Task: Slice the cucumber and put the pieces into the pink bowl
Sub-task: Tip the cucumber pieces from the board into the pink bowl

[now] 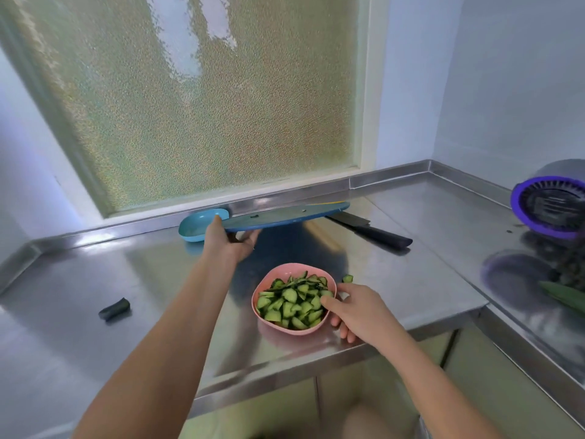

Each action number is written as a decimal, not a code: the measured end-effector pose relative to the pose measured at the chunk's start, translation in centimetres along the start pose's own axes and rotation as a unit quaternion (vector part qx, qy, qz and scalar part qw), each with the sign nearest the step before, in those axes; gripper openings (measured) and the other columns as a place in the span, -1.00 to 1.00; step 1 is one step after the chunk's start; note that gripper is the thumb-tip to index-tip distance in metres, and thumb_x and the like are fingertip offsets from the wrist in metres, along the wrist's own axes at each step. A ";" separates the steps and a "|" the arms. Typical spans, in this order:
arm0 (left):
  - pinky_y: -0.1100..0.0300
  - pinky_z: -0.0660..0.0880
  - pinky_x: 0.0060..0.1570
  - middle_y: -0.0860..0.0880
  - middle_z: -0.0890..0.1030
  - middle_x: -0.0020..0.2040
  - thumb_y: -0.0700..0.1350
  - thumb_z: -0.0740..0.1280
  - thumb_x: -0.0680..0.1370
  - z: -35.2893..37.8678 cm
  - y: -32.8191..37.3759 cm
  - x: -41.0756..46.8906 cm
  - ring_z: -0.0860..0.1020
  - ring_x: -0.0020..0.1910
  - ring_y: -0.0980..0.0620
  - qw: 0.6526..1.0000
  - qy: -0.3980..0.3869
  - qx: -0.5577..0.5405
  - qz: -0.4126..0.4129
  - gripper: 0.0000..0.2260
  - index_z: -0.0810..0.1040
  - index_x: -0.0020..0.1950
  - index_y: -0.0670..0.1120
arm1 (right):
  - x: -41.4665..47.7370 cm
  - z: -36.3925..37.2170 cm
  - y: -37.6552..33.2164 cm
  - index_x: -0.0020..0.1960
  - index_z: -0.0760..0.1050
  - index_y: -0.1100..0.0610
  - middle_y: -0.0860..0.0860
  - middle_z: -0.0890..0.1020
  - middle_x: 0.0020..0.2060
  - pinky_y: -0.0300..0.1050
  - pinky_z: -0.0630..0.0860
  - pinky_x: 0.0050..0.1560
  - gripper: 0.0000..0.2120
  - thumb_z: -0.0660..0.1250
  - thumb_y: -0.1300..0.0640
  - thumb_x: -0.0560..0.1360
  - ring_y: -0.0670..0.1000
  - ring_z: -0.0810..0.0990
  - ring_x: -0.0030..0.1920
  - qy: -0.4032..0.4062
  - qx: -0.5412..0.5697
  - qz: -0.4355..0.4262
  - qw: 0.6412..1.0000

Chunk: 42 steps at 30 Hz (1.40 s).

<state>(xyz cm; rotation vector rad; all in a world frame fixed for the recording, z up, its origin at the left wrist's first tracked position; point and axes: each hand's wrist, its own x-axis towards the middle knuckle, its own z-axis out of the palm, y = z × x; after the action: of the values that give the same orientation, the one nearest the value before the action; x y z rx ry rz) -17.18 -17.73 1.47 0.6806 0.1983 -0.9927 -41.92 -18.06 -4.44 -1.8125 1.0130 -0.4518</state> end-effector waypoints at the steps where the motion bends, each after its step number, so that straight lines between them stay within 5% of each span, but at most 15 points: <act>1: -0.16 0.59 -0.34 -0.19 0.55 0.11 0.06 0.21 0.60 0.3 -0.2 -0.2 0.53 0.09 -0.18 1.000 0.005 0.001 -0.001 -0.64 0.41 0.20 -0.20 | -0.1 0.2 -0.1 0.06 0.45 0.03 0.08 0.63 -0.34 -0.19 0.54 -0.46 -0.89 0.32 0.08 0.55 -0.06 0.50 -0.56 -0.006 0.018 0.005 1.000; 4: -0.19 0.55 -0.47 -0.21 0.54 -0.05 0.03 0.23 0.60 1.1 -0.6 -0.7 0.49 0.05 -0.20 1.000 0.005 0.007 0.000 -0.69 0.42 0.09 -0.23 | -0.5 0.8 -0.1 0.08 0.41 0.00 0.10 0.64 -0.33 -0.05 0.64 -0.30 -0.83 0.33 0.15 0.53 0.06 0.61 -0.44 -0.038 0.065 0.027 0.997; 8: -0.19 0.56 -0.24 -0.18 0.53 -0.15 -0.03 0.22 0.61 2.0 -1.1 -1.1 0.51 0.13 -0.22 0.999 -0.002 0.042 0.004 -0.75 0.43 -0.02 -0.24 | 0.3 1.4 0.0 0.14 0.41 0.07 0.15 0.67 -0.33 0.09 0.66 -0.20 -0.78 0.21 0.26 0.53 0.19 0.69 -0.32 -0.026 0.063 0.047 0.997; 10: -0.23 0.54 -0.31 -0.17 0.55 -0.11 -0.05 0.25 0.59 1.8 -1.5 -0.8 0.54 0.06 -0.15 0.999 0.000 0.050 -0.005 -0.78 0.45 0.01 -0.22 | 0.7 1.5 0.0 0.14 0.43 0.09 0.15 0.67 -0.34 0.07 0.66 -0.20 -0.77 0.16 0.27 0.52 0.17 0.69 -0.32 -0.022 0.049 0.044 0.998; 14: -0.08 0.58 -0.06 -0.09 0.54 -0.18 -0.09 0.28 0.58 0.8 -2.1 0.4 0.47 -0.25 -0.03 0.998 0.013 0.060 -0.009 -0.86 0.47 -0.02 -0.18 | 0.8 0.4 -0.6 0.02 0.48 0.09 0.20 0.66 -0.39 0.00 0.66 -0.26 -0.80 0.14 0.28 0.50 0.18 0.67 -0.36 -0.039 0.020 0.032 0.999; 20: -0.09 0.41 0.05 -0.11 0.51 0.26 -0.03 0.09 0.65 -0.9 -2.8 0.4 0.46 0.28 -0.11 0.997 -0.006 0.074 -0.025 -0.66 0.37 0.35 -0.17 | 0.6 -2.4 -1.8 -0.03 0.56 0.32 0.18 0.61 -0.44 -0.20 0.50 -0.45 -0.75 0.12 0.35 0.47 0.04 0.58 -0.47 -0.123 0.031 0.062 0.990; 25: -0.08 0.39 0.13 -0.17 0.48 0.28 -0.12 0.07 0.65 -2.7 -2.5 -0.2 0.44 0.30 -0.16 0.992 -0.039 0.114 -0.032 -0.66 0.30 0.39 -0.21 | 0.3 -3.2 -1.8 0.03 0.54 0.45 0.20 0.57 -0.44 -0.21 0.47 -0.46 -0.71 0.11 0.39 0.44 0.02 0.53 -0.51 -0.148 0.059 0.085 0.984; 31: -0.10 0.44 0.09 -0.24 0.47 0.24 -0.15 0.20 0.58 -4.3 -0.5 -1.2 0.48 0.22 -0.20 0.972 -0.027 0.228 -0.047 -0.65 0.30 0.32 -0.28 | 0.2 -2.5 -1.9 0.08 0.56 0.31 0.17 0.58 -0.45 -0.20 0.48 -0.45 -0.68 0.09 0.39 0.47 0.02 0.54 -0.49 -0.147 0.077 0.062 0.984; 35: -0.03 0.47 0.12 -0.36 0.43 0.20 -0.10 0.27 0.55 -5.6 1.3 -2.8 0.48 0.20 -0.28 0.924 -0.017 0.379 -0.048 -0.52 0.21 0.32 -0.39 | 0.1 -1.9 -2.9 0.08 0.54 0.06 0.15 0.61 -0.45 -0.17 0.53 -0.42 -0.62 0.07 0.37 0.50 0.02 0.57 -0.48 -0.123 0.041 -0.001 0.992; 38: -0.02 0.53 -0.01 -0.35 0.42 0.25 -0.02 0.30 0.54 -7.1 2.6 -4.9 0.53 0.10 -0.27 0.849 -0.010 0.528 -0.029 -0.48 0.29 0.36 -0.31 | 0.6 -1.7 -3.6 0.09 0.58 0.17 0.12 0.61 -0.48 -0.19 0.51 -0.45 -0.64 0.07 0.38 0.48 0.02 0.56 -0.51 -0.103 0.038 -0.016 0.994; 42: 0.05 0.61 -0.15 -0.30 0.60 0.09 0.00 0.24 0.57 -8.4 3.7 -9.5 0.64 -0.10 -0.19 0.816 -0.065 0.569 -0.075 -0.63 0.43 0.26 -0.23 | 1.7 -1.3 -4.3 0.01 0.57 0.32 0.14 0.58 -0.51 -0.23 0.47 -0.51 -0.70 0.09 0.39 0.46 0.01 0.53 -0.55 -0.090 0.065 0.005 0.994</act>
<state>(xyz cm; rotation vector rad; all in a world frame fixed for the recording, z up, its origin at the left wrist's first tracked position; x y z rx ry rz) -18.12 -4.58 0.81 1.7006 -0.5382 -1.2714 -39.96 -19.37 -0.30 -1.6976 0.8495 -0.3343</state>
